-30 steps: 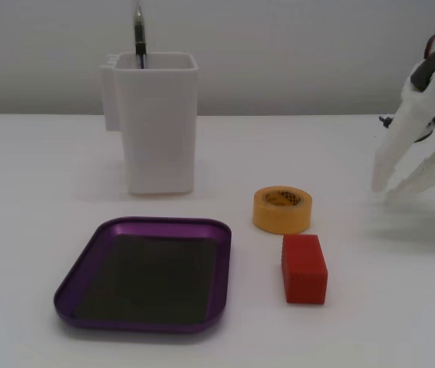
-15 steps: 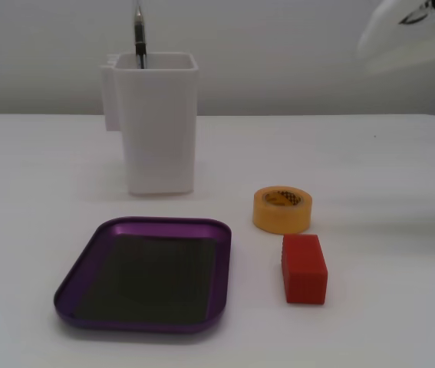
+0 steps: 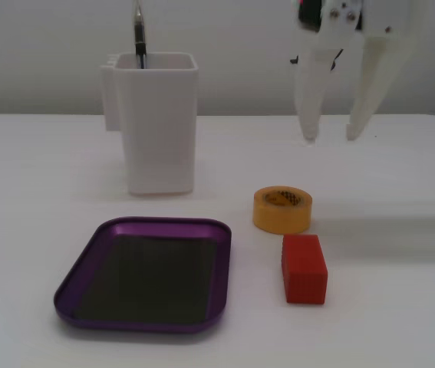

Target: Grab up the yellow tape and put it in the box.

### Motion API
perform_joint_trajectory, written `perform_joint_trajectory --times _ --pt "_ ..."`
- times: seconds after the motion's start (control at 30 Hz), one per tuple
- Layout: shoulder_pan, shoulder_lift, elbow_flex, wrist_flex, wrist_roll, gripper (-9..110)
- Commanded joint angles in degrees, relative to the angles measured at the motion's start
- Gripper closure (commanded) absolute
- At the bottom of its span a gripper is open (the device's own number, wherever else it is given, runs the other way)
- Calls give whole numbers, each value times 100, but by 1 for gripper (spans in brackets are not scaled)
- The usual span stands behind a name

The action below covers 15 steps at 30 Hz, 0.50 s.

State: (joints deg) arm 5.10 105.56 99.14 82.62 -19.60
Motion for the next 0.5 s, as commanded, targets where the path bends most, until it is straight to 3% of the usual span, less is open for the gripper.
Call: perform_joint_trajectory --times 0.0,0.47 --pt "-26 -97 -264 -158 -44 88" --pt "-9 -650 1028 -1600 -35 83"
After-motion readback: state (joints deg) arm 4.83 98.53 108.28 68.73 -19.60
